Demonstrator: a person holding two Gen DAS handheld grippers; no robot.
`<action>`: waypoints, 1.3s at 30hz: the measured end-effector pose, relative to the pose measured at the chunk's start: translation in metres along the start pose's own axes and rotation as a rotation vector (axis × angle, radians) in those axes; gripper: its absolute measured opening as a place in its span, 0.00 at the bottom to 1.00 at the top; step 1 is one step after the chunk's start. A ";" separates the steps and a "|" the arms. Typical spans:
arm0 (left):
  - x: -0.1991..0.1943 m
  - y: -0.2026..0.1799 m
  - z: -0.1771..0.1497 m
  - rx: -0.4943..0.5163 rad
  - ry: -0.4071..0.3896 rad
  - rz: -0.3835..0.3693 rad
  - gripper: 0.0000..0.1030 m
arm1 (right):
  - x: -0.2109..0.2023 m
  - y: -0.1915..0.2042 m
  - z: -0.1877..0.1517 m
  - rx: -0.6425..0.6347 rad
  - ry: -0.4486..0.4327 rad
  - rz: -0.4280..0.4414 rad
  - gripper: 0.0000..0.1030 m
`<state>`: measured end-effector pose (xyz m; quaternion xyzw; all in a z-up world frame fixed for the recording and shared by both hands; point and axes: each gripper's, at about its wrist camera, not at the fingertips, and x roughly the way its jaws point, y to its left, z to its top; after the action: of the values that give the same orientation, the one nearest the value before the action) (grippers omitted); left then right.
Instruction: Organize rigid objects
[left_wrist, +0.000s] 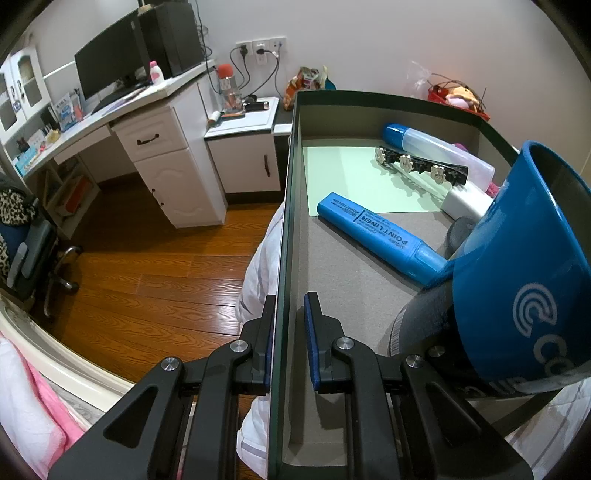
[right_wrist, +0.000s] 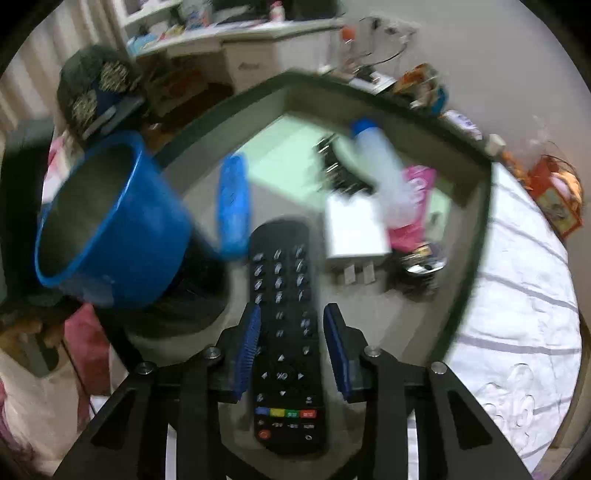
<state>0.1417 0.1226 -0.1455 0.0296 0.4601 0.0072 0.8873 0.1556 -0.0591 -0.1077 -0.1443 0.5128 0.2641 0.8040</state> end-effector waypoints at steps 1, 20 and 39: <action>0.000 -0.002 0.000 0.001 0.000 0.001 0.12 | -0.004 -0.006 0.002 0.013 -0.023 -0.013 0.35; 0.000 0.000 0.000 0.001 0.000 0.002 0.12 | 0.018 -0.045 0.043 0.116 -0.058 0.020 0.36; 0.000 -0.003 0.001 0.001 0.000 0.000 0.12 | 0.006 -0.046 0.056 0.110 -0.078 -0.005 0.43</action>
<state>0.1423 0.1192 -0.1452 0.0303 0.4602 0.0069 0.8873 0.2261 -0.0669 -0.0906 -0.0906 0.4946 0.2391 0.8307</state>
